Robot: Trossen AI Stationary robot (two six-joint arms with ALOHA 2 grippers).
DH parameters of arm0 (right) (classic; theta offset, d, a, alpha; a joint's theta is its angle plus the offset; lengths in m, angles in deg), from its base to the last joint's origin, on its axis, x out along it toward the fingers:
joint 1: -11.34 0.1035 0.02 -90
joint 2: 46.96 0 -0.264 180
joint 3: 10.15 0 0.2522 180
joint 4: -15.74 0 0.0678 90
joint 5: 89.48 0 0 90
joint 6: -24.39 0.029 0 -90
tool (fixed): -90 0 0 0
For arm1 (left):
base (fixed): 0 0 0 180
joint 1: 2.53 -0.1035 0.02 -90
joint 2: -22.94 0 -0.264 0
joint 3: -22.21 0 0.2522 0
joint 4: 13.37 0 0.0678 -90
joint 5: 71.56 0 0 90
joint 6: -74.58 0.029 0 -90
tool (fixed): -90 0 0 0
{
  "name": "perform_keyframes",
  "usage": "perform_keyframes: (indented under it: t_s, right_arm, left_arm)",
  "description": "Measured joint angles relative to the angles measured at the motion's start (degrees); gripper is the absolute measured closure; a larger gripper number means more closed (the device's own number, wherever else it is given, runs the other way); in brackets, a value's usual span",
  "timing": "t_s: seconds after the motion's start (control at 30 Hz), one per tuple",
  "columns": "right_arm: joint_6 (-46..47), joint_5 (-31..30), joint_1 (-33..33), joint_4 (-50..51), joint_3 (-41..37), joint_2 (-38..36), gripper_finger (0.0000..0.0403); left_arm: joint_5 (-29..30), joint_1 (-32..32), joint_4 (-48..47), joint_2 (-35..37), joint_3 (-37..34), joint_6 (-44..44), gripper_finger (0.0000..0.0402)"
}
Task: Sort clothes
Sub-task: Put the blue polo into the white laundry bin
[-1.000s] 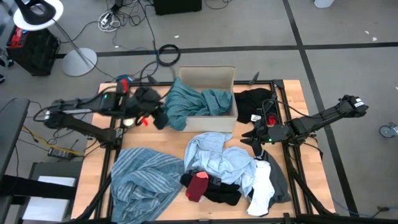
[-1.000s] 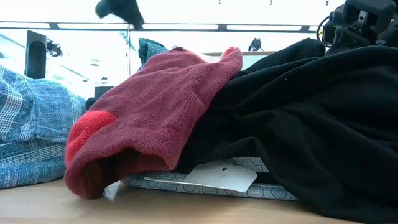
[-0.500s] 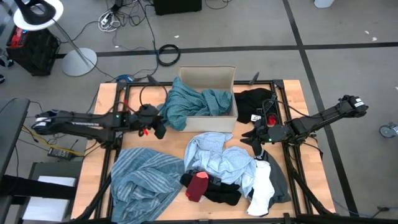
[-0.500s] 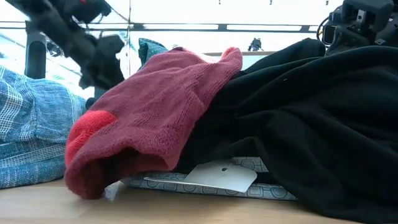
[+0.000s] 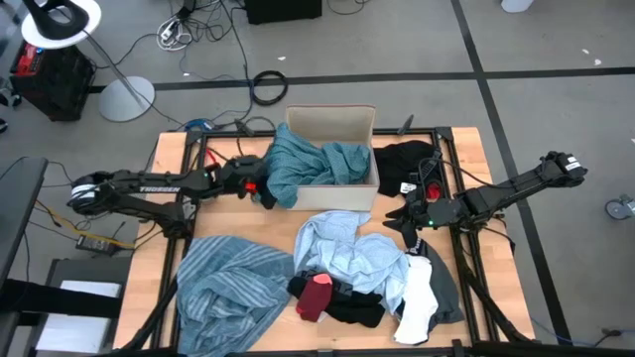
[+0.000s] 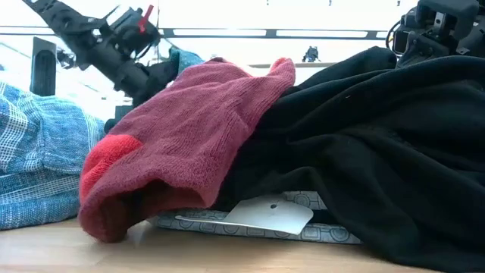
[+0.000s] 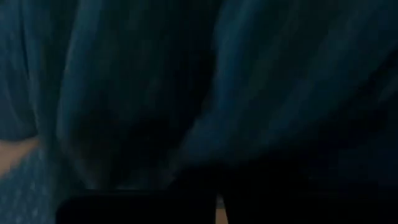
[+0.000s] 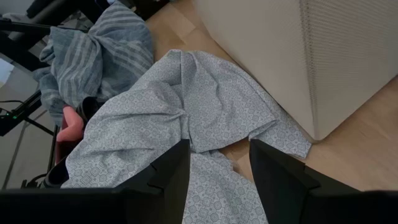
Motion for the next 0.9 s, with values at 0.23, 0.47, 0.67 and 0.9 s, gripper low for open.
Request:
perform_keyframes:
  t_s: [0.23, 0.47, 0.67, 0.9]
  right_arm:
    - [-0.3, 0.0, 0.0, 0.0, 0.0, 0.1, 0.0236]
    - [-0.3, 0.0, 0.0, 0.1, 0.0, 1.2, 0.0236]
    - [-0.3, 0.0, -0.1, -0.5, 0.0, 2.3, 0.0236]
    - [-0.6, 0.0, -0.1, -0.5, 0.0, 2.5, 0.0236]
  left_arm:
    - [6.6, 1.8, -16.8, 1.6, 21.4, 7.2, 0.0399]
    - [8.7, 2.4, -17.2, -1.8, 41.8, 14.7, 0.04]
    - [7.7, 1.0, -18.1, -13.7, 60.0, 18.6, 0.0401]
    - [-1.7, -0.3, -20.5, -31.2, 86.8, 19.4, 0.0401]
